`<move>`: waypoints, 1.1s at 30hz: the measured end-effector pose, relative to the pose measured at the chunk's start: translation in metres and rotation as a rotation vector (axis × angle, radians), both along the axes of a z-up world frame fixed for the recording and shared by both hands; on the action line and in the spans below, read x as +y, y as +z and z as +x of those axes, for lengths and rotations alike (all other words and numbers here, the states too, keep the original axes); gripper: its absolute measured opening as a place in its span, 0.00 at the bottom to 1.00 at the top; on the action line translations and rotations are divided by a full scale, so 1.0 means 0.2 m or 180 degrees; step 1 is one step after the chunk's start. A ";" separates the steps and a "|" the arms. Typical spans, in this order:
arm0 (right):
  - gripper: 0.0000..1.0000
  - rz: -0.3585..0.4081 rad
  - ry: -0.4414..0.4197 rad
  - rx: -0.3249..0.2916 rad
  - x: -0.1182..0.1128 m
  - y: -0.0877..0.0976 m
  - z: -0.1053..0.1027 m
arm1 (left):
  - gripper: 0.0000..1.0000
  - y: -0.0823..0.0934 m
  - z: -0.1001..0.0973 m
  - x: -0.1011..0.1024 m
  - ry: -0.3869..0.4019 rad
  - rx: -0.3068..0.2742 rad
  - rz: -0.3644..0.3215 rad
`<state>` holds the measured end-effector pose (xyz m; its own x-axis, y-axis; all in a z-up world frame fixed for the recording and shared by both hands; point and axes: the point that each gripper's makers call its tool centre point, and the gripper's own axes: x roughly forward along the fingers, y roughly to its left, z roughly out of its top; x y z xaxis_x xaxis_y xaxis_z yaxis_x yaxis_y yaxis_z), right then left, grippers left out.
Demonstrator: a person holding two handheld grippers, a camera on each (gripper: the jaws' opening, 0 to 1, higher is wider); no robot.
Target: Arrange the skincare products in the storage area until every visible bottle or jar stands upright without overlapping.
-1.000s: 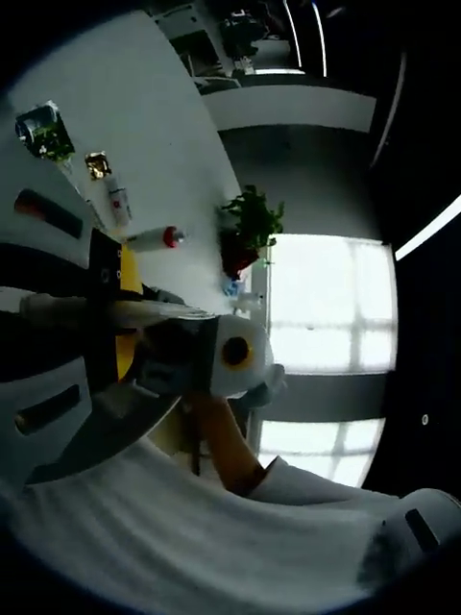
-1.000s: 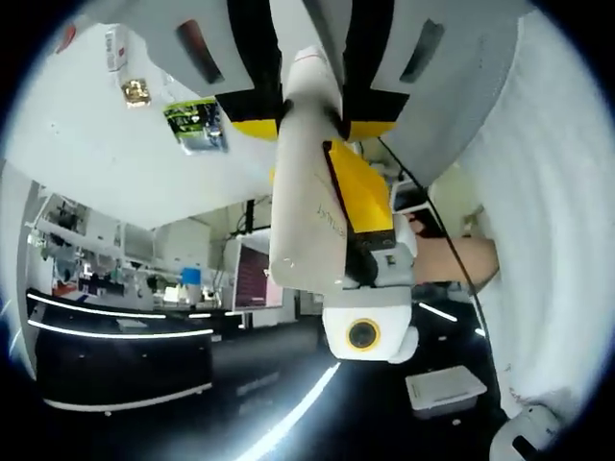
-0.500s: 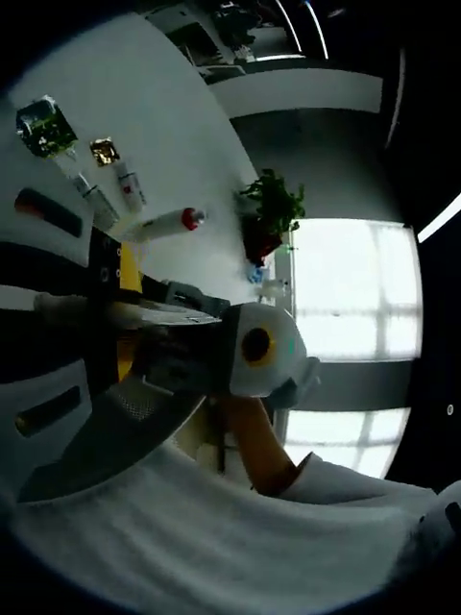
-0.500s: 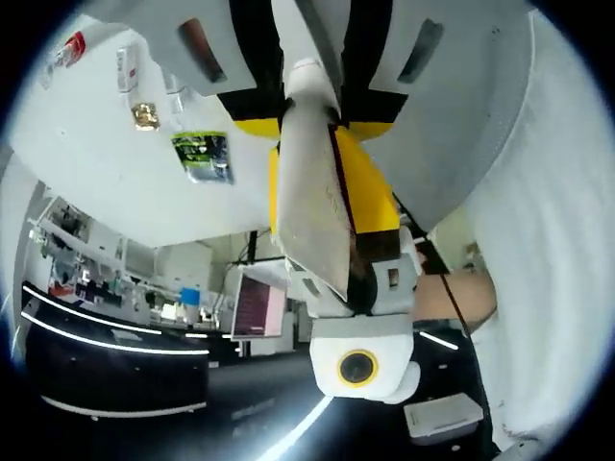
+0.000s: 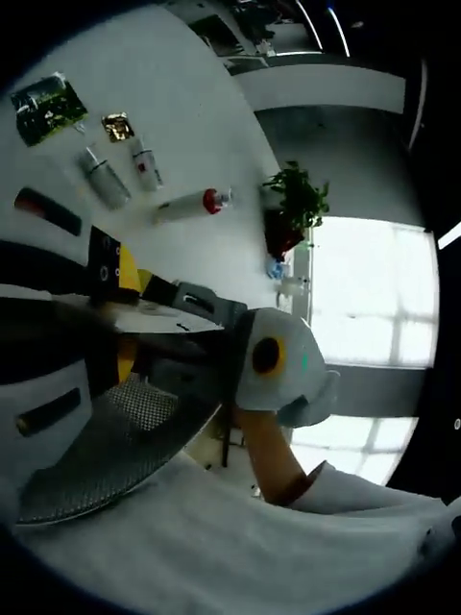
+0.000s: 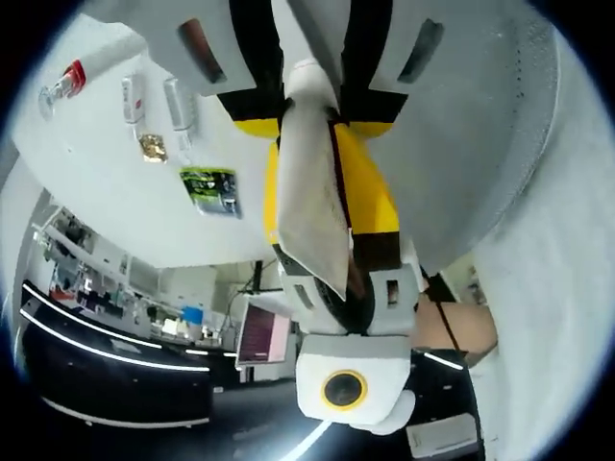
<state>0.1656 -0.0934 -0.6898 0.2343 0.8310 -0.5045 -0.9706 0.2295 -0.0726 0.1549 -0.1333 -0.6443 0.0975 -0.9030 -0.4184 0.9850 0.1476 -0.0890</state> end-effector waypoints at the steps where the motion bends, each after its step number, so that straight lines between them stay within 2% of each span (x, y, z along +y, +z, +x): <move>1: 0.21 -0.0013 0.0002 -0.0004 -0.01 -0.01 0.00 | 0.08 -0.01 0.01 -0.01 0.0003 0.0016 0.0022; 5: 0.21 -0.0106 -0.0006 -0.0023 -0.05 -0.04 0.05 | 0.08 -0.05 0.06 -0.06 0.0004 0.0038 0.0080; 13: 0.21 -0.0314 -0.0015 0.0010 -0.12 -0.19 0.13 | 0.08 -0.20 0.15 -0.12 -0.0004 0.0089 0.0283; 16: 0.21 -0.0404 0.0025 0.0006 -0.14 -0.22 0.15 | 0.08 -0.22 0.16 -0.12 -0.0008 0.0088 0.0325; 19: 0.20 -0.0391 0.0040 0.0054 -0.15 -0.24 0.17 | 0.08 -0.24 0.19 -0.13 -0.0007 0.0077 0.0385; 22: 0.20 -0.0419 0.0121 0.0021 -0.15 -0.27 0.20 | 0.08 -0.27 0.21 -0.15 0.0005 0.0026 0.0488; 25: 0.20 -0.0309 0.0113 0.0055 -0.16 -0.26 0.24 | 0.08 -0.26 0.25 -0.16 0.0036 -0.0016 0.0505; 29: 0.20 -0.0318 0.0065 -0.0090 -0.18 -0.25 0.28 | 0.08 -0.25 0.28 -0.18 0.0008 -0.0127 0.0567; 33: 0.21 -0.0306 0.0024 -0.0096 -0.19 -0.24 0.31 | 0.08 -0.25 0.31 -0.20 -0.0026 -0.0184 0.0596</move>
<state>0.2282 -0.1319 -0.7386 0.2444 0.7808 -0.5749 -0.9693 0.2128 -0.1231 0.2166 -0.1739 -0.6936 0.1191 -0.8108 -0.5731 0.9890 0.1482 -0.0041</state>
